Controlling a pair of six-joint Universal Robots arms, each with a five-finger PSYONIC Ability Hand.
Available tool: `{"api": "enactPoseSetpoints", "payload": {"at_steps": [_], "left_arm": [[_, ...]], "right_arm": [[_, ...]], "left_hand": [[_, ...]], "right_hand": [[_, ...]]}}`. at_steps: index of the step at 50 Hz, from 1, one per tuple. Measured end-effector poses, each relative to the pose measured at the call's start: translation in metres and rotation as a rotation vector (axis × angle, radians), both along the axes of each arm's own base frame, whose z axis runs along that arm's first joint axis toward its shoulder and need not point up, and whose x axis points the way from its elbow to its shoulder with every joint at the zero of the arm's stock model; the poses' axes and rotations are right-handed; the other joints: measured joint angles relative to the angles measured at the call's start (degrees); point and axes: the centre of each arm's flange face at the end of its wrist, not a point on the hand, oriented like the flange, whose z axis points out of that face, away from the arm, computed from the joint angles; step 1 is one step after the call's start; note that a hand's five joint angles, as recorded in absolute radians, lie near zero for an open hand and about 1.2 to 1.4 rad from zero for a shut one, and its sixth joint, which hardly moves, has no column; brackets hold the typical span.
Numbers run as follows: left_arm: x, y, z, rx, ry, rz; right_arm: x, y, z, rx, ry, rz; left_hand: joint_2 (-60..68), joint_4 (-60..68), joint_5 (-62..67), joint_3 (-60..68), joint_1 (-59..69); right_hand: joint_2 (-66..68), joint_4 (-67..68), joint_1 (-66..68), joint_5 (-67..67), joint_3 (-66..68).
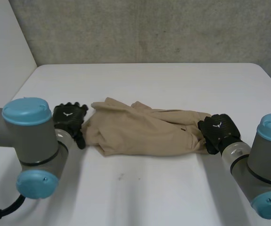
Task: Fold the shorts.
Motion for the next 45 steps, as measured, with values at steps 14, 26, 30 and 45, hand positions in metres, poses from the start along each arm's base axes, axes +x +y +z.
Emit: {"api": "enactPoseSetpoints", "payload": {"at_steps": [14,26,30,45], "left_arm": [[0.011,0.006,0.040,-0.080,0.043,0.006],[0.013,0.011,0.058,-0.124,0.066,0.004],[0.009,0.014,0.061,-0.134,0.072,-0.010],[-0.003,0.014,0.074,-0.179,0.101,-0.037]], "right_arm": [[-0.058,-0.025,0.015,0.041,0.259,-0.090],[-0.047,-0.048,0.061,-0.148,0.371,-0.045],[-0.006,-0.038,0.085,-0.259,0.342,0.060],[0.137,0.080,0.055,-0.303,0.219,0.684]], "left_hand": [[-0.1,0.0,0.0,0.0,0.0],[-0.1,0.0,0.0,0.0,0.0],[-0.1,0.0,0.0,0.0,0.0],[-0.1,0.0,0.0,0.0,0.0]], "right_hand": [[0.0,0.0,0.0,0.0,0.0],[0.0,0.0,1.1,0.0,0.0],[0.0,0.0,1.6,0.5,0.0],[-1.3,-1.5,0.4,-0.2,0.2]]}}
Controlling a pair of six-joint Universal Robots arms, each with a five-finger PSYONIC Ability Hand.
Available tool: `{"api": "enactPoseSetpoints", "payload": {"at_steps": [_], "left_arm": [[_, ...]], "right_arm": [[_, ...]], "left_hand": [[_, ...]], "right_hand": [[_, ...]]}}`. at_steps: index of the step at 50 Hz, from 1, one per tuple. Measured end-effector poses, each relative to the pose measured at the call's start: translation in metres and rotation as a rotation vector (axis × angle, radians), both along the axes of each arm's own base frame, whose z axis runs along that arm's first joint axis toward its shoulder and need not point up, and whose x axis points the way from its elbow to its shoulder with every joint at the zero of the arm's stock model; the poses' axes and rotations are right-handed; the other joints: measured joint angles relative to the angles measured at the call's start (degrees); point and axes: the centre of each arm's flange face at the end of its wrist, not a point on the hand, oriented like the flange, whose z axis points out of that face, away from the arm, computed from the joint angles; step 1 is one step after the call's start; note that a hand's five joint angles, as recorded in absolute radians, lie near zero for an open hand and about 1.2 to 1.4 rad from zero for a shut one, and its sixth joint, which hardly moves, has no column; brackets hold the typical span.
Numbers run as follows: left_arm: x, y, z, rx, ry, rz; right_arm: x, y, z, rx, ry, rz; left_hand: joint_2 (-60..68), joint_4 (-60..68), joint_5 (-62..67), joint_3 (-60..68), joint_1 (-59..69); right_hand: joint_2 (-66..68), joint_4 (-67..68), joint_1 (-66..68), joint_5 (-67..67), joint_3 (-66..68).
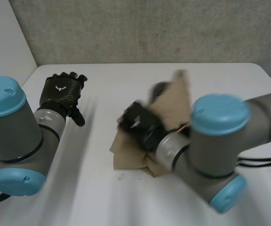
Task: Fold the shorts.
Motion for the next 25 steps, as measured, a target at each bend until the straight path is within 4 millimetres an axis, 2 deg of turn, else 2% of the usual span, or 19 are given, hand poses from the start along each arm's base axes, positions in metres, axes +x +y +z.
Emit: {"api": "enactPoseSetpoints", "payload": {"at_steps": [1,2,3,4,5,6,7,9,13,15,16,20,25], "left_arm": [[0.000,0.000,0.001,-0.002,0.002,0.001],[0.000,-0.002,0.003,-0.010,0.006,0.002],[-0.001,-0.003,0.004,-0.014,0.009,0.004],[0.000,-0.004,0.006,-0.018,0.011,0.006],[0.000,-0.005,0.008,-0.023,0.014,0.009],[0.000,-0.006,0.008,-0.025,0.015,0.009],[0.000,-0.006,0.009,-0.027,0.016,0.010],[0.000,-0.008,0.011,-0.034,0.020,0.012],[-0.002,-0.011,0.018,-0.055,0.033,0.011],[-0.003,-0.012,0.020,-0.061,0.036,0.009],[-0.005,-0.013,0.022,-0.069,0.041,0.007],[-0.011,-0.014,0.026,-0.081,0.052,-0.006],[-0.029,-0.008,0.022,-0.072,0.063,-0.052]], "right_arm": [[0.003,0.004,-0.003,0.011,0.001,0.023],[0.010,0.016,-0.012,0.048,0.000,0.083],[0.013,0.022,-0.015,0.071,-0.006,0.108],[0.014,0.024,-0.016,0.093,-0.017,0.122],[0.016,0.026,-0.014,0.130,-0.045,0.131],[0.016,0.026,-0.013,0.140,-0.054,0.131],[0.016,0.025,-0.010,0.164,-0.079,0.125],[0.014,0.018,0.002,0.212,-0.148,0.097],[-0.006,-0.015,0.053,0.334,-0.401,-0.029],[-0.011,-0.021,0.062,0.356,-0.451,-0.055],[-0.018,-0.028,0.074,0.385,-0.517,-0.087],[-0.031,-0.042,0.087,0.425,-0.607,-0.156],[-0.038,-0.056,0.080,0.452,-0.611,-0.249]], "left_hand": [[0.0,0.0,0.0,0.0,0.0],[0.0,0.0,0.0,0.0,0.0],[0.0,0.0,0.0,0.0,0.0],[0.0,0.0,0.0,0.0,0.0],[0.0,0.0,0.0,0.0,0.0],[0.0,0.0,0.0,0.0,0.0],[0.0,0.0,0.0,0.0,0.0],[0.0,0.0,0.0,0.0,0.0],[0.0,0.0,0.0,0.0,0.0],[0.0,0.0,0.0,0.0,0.0],[0.0,0.0,0.0,0.0,0.0],[0.0,0.0,0.0,0.0,0.0],[0.0,0.0,0.0,0.0,0.0]], "right_hand": [[0.0,0.0,0.0,0.0,0.0],[-23.4,-22.3,-19.0,-20.3,-23.1],[-29.2,-29.2,-25.4,-27.0,-28.7],[-40.4,-39.3,-33.6,-37.3,-40.0],[-45.4,-45.5,-37.8,-43.8,-45.2],[-45.4,-45.5,-37.8,-43.8,-45.2],[-51.7,-52.1,-41.9,-50.3,-52.3],[-53.0,-53.0,-42.7,-50.9,-54.1],[-53.2,-53.1,-42.8,-51.0,-54.4],[-53.2,-53.1,-42.8,-51.0,-54.4],[-53.2,-53.1,-42.8,-51.0,-54.4],[-53.2,-53.1,-42.8,-51.0,-54.4],[-53.2,-53.1,-42.8,-51.0,-54.4]]}}
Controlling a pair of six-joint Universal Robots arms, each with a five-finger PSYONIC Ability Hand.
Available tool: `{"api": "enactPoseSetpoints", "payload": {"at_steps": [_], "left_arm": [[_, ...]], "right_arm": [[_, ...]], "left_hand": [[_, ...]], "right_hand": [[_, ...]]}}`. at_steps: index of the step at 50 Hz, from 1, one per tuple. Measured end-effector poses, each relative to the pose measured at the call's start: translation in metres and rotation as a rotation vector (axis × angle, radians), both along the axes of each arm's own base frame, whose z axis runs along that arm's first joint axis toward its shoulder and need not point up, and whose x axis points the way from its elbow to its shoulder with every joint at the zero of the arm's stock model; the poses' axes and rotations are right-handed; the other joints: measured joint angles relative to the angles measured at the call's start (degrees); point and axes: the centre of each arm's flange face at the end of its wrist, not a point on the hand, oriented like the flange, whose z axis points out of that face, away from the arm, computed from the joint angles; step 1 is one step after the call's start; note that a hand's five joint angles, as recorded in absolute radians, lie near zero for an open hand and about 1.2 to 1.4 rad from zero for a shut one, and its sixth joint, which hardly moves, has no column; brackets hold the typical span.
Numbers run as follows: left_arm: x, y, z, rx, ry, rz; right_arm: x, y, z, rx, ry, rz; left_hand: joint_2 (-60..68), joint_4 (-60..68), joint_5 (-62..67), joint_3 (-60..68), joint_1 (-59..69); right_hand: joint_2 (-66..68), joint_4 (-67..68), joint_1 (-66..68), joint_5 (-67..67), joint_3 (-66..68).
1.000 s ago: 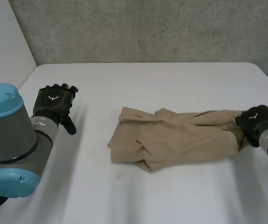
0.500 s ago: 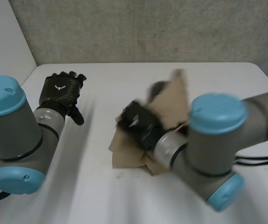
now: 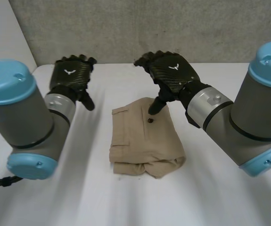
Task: Fold the shorts.
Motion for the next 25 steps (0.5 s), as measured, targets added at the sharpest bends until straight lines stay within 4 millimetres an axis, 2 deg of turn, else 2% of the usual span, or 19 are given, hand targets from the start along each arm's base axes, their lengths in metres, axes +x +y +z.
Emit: {"api": "enactPoseSetpoints", "payload": {"at_steps": [4,5,10,11,12,14,20,25], "left_arm": [[-0.016,0.008,-0.010,0.025,0.003,-0.047],[-0.024,0.012,-0.017,0.042,0.002,-0.069],[-0.041,0.020,-0.036,0.088,-0.008,-0.117],[-0.048,0.024,-0.047,0.114,-0.020,-0.136],[-0.049,0.024,-0.049,0.118,-0.022,-0.139],[-0.054,0.025,-0.066,0.162,-0.050,-0.150],[-0.056,0.023,-0.108,0.293,-0.141,-0.145],[-0.051,0.021,-0.126,0.365,-0.189,-0.128]], "right_arm": [[-0.001,-0.011,-0.020,0.073,0.058,-0.056],[-0.001,-0.017,-0.032,0.118,0.095,-0.083],[-0.001,-0.024,-0.059,0.202,0.167,-0.125],[-0.001,-0.027,-0.072,0.237,0.198,-0.136],[-0.001,-0.027,-0.074,0.240,0.201,-0.137],[-0.001,-0.028,-0.085,0.263,0.226,-0.141],[-0.003,-0.031,-0.117,0.295,0.307,-0.142],[-0.006,-0.033,-0.131,0.301,0.352,-0.145]], "left_hand": [[0.0,0.0,0.0,0.0,0.0],[0.0,0.0,0.0,0.0,0.0],[0.0,0.0,0.0,0.0,0.0],[0.0,0.0,0.0,0.0,0.0],[0.0,0.0,0.0,0.0,0.0],[0.0,0.0,0.0,0.0,0.0],[0.0,0.0,0.0,0.0,0.0],[0.0,0.0,0.0,0.0,0.0]], "right_hand": [[0.0,0.0,0.0,0.0,0.0],[0.0,0.0,0.0,0.0,0.0],[0.0,0.0,0.0,0.0,0.0],[0.0,0.0,0.0,0.0,0.0],[0.0,0.0,0.0,0.0,0.0],[0.0,0.0,0.0,0.0,0.0],[0.0,0.0,-0.8,0.0,0.0],[0.0,0.0,-1.3,0.0,-0.1]]}}
